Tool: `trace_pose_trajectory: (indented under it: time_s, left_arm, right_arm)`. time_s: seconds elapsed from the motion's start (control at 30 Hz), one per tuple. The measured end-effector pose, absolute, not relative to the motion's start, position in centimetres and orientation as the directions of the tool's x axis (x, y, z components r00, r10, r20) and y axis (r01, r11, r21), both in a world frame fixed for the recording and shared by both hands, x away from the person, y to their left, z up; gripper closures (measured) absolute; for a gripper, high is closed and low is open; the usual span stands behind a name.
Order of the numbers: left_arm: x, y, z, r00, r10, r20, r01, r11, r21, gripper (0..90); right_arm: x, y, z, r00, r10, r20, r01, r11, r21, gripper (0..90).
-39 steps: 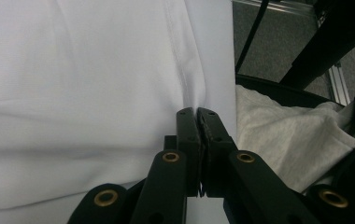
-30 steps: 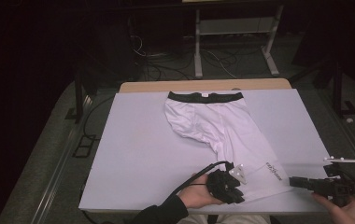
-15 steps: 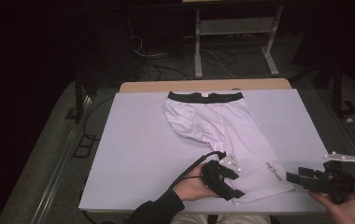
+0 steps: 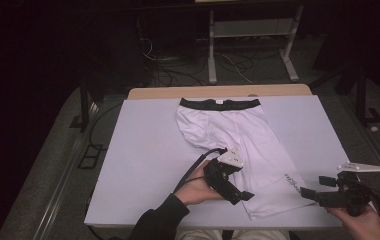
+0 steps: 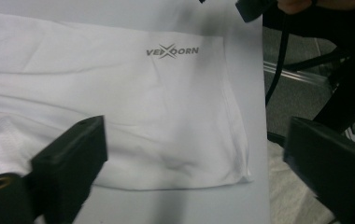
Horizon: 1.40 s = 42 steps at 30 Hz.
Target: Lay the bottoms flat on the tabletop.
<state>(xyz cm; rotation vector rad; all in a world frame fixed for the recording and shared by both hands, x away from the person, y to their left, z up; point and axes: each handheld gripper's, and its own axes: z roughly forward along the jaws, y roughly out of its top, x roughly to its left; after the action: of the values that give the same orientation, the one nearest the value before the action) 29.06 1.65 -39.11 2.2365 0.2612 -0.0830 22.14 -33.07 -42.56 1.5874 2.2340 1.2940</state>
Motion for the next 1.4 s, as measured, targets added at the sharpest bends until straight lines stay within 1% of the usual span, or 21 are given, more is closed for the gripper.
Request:
trace_pose_trajectory:
  time_s: [0.07, 0.13, 0.33, 0.83, 1.17, 1.4]
  left_arm:
    - [29.3, 2.1, -38.9, 0.975, 0.166, -0.147, 0.219, -0.604, 0.767, 0.1]
    - [29.6, 2.5, -38.7, 0.974, 0.17, -0.149, 0.222, -0.597, 0.771, 0.1]
    - [30.7, 4.2, -38.2, 0.97, 0.217, -0.112, 0.222, -0.592, 0.775, 0.2]
    - [33.0, 8.8, -37.1, 0.932, 0.347, -0.108, 0.285, -0.514, 0.809, 0.2]
    - [34.4, 12.1, -36.6, 0.896, 0.422, -0.138, 0.34, -0.454, 0.824, 0.2]
    - [34.9, 13.7, -36.4, 0.878, 0.458, -0.142, 0.359, -0.431, 0.828, 0.2]
  right_arm:
    - [22.3, -32.9, -42.6, -0.454, 0.814, 0.362, 0.72, 0.097, 0.687, 0.0]
    - [22.4, -32.7, -42.5, -0.464, 0.811, 0.357, 0.715, 0.104, 0.692, 0.0]
    - [23.4, -31.5, -42.0, -0.504, 0.8, 0.326, 0.687, 0.143, 0.712, 0.0]
    - [27.8, -26.3, -38.9, -0.616, 0.746, 0.251, 0.604, 0.243, 0.759, 0.0]
    - [30.7, -22.3, -37.6, -0.673, 0.709, 0.212, 0.576, 0.323, 0.751, 0.0]
    - [32.4, -20.1, -36.4, -0.697, 0.691, 0.19, 0.554, 0.352, 0.755, 0.2]
